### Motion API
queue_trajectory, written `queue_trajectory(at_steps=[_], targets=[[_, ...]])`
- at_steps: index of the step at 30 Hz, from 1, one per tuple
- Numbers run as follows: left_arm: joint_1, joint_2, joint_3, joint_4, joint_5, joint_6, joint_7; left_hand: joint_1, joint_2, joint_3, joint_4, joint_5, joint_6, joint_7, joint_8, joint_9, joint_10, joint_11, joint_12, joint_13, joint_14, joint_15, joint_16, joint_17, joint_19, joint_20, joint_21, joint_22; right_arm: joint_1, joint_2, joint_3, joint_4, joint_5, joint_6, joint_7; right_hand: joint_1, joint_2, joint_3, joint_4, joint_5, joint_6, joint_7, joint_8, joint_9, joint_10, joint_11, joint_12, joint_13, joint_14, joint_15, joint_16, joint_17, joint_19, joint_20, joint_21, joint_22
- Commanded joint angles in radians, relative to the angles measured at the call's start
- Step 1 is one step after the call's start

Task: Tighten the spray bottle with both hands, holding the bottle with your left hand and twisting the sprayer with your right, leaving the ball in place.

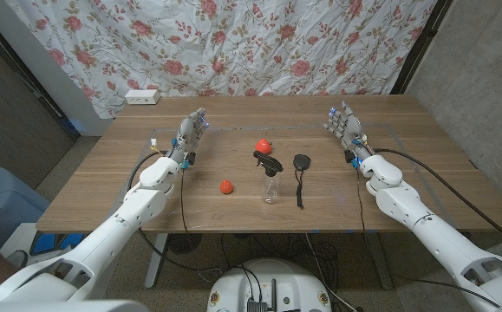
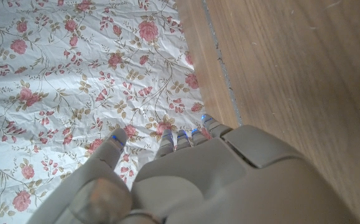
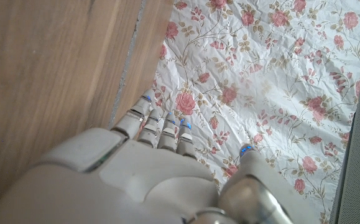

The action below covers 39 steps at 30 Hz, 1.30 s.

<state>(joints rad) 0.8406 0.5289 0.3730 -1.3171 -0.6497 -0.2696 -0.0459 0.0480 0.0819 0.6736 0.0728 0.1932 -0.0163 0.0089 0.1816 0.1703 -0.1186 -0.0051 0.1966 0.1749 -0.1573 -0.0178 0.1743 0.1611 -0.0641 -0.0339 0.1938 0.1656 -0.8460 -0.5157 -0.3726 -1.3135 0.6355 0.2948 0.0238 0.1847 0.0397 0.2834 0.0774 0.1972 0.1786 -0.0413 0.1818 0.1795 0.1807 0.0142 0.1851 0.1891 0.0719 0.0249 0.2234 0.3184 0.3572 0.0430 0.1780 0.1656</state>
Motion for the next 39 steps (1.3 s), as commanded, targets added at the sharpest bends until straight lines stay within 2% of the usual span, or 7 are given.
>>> queue_trajectory(at_steps=[1, 4, 12, 19, 22, 26, 39], targets=[[-0.014, 0.039, 0.017, -0.027, 0.012, 0.042, -0.036, 0.012, 0.05, 0.007, -0.014, 0.002, 0.0, -0.003, 0.005, 0.003, 0.001, -0.01, 0.006, 0.002, -0.004, -0.003, 0.006, 0.005, -0.006, -0.027, 0.004, 0.004, -0.026, -0.006, -0.002, -0.028, -0.015, 0.013, -0.022, 0.006, 0.005, 0.009, -0.003, 0.006, 0.008, 0.0, 0.007, 0.001, 0.008, -0.001, 0.006, 0.003, 0.008, 0.0, 0.002, -0.001, 0.002, 0.0, 0.004, 0.004], [-0.004, 0.045, 0.016, -0.046, 0.013, 0.041, -0.036, 0.018, 0.044, 0.007, -0.026, 0.0, 0.003, -0.006, 0.006, 0.003, 0.003, -0.012, 0.006, 0.002, -0.001, -0.004, 0.006, 0.005, -0.005, -0.028, 0.003, 0.003, -0.038, -0.012, 0.0, -0.041, -0.021, 0.016, -0.031, 0.007, 0.005, 0.01, -0.005, 0.007, 0.008, -0.001, 0.007, 0.001, 0.008, 0.0, 0.006, 0.003, 0.008, 0.0, 0.001, -0.003, 0.0, -0.001, 0.004, 0.004], [0.018, 0.083, 0.016, -0.102, 0.018, 0.05, -0.056, 0.065, 0.008, 0.013, -0.12, -0.01, 0.03, -0.015, 0.016, 0.003, 0.034, -0.025, 0.01, 0.003, 0.015, -0.017, 0.006, 0.006, 0.011, -0.039, 0.0, 0.002, -0.069, -0.021, 0.01, -0.072, -0.033, 0.027, -0.063, 0.01, 0.009, 0.013, -0.01, 0.008, 0.009, -0.002, 0.007, 0.001, 0.007, -0.001, 0.007, 0.003, 0.008, -0.001, -0.002, -0.007, -0.002, -0.001, 0.004, 0.004], [0.036, 0.125, 0.01, -0.14, 0.015, 0.057, -0.089, 0.084, -0.004, 0.014, -0.155, -0.014, 0.03, -0.022, 0.016, 0.003, 0.04, -0.033, 0.009, 0.003, 0.017, -0.023, 0.005, 0.007, 0.016, -0.044, -0.002, 0.002, -0.08, -0.033, 0.013, -0.1, -0.041, 0.014, -0.08, 0.012, 0.011, 0.015, -0.013, 0.009, 0.009, -0.002, 0.007, 0.001, 0.006, -0.002, 0.006, 0.002, 0.01, -0.001, -0.003, -0.011, -0.003, -0.001, 0.005, 0.004], [0.05, 0.141, 0.005, -0.157, 0.013, 0.054, -0.096, 0.12, -0.015, 0.019, -0.212, -0.018, 0.049, -0.032, 0.024, 0.004, 0.062, -0.045, 0.011, 0.004, 0.033, -0.032, 0.008, 0.007, 0.036, -0.049, 0.0, 0.002, -0.084, -0.043, 0.011, -0.117, -0.054, -0.001, -0.093, 0.012, 0.014, 0.016, -0.015, 0.01, 0.009, -0.003, 0.007, 0.001, 0.005, -0.003, 0.006, 0.002, 0.01, -0.002, -0.004, -0.012, -0.003, -0.002, 0.005, 0.004], [0.064, 0.152, -0.001, -0.164, 0.018, 0.034, -0.103, 0.16, -0.02, 0.025, -0.251, -0.019, 0.081, -0.044, 0.034, 0.004, 0.101, -0.058, 0.017, 0.004, 0.065, -0.045, 0.012, 0.007, 0.066, -0.05, 0.004, 0.001, -0.089, -0.037, 0.012, -0.123, -0.054, 0.006, -0.101, 0.014, 0.016, 0.016, -0.018, 0.01, 0.009, -0.004, 0.007, 0.0, 0.006, -0.003, 0.007, 0.002, 0.009, -0.004, -0.005, -0.014, -0.003, -0.003, 0.006, 0.004], [0.061, 0.168, 0.004, -0.123, -0.001, -0.008, -0.206, 0.206, -0.041, 0.026, -0.266, -0.017, 0.112, -0.066, 0.041, 0.005, 0.135, -0.085, 0.018, 0.004, 0.096, -0.065, 0.012, 0.007, 0.097, -0.058, 0.003, 0.0, -0.076, -0.048, -0.001, -0.126, -0.088, -0.009, -0.11, 0.019, 0.021, 0.019, -0.025, 0.011, 0.008, -0.005, 0.007, 0.0, 0.005, -0.003, 0.007, 0.001, 0.01, -0.005, -0.006, -0.019, -0.003, -0.007, 0.007, 0.004]])
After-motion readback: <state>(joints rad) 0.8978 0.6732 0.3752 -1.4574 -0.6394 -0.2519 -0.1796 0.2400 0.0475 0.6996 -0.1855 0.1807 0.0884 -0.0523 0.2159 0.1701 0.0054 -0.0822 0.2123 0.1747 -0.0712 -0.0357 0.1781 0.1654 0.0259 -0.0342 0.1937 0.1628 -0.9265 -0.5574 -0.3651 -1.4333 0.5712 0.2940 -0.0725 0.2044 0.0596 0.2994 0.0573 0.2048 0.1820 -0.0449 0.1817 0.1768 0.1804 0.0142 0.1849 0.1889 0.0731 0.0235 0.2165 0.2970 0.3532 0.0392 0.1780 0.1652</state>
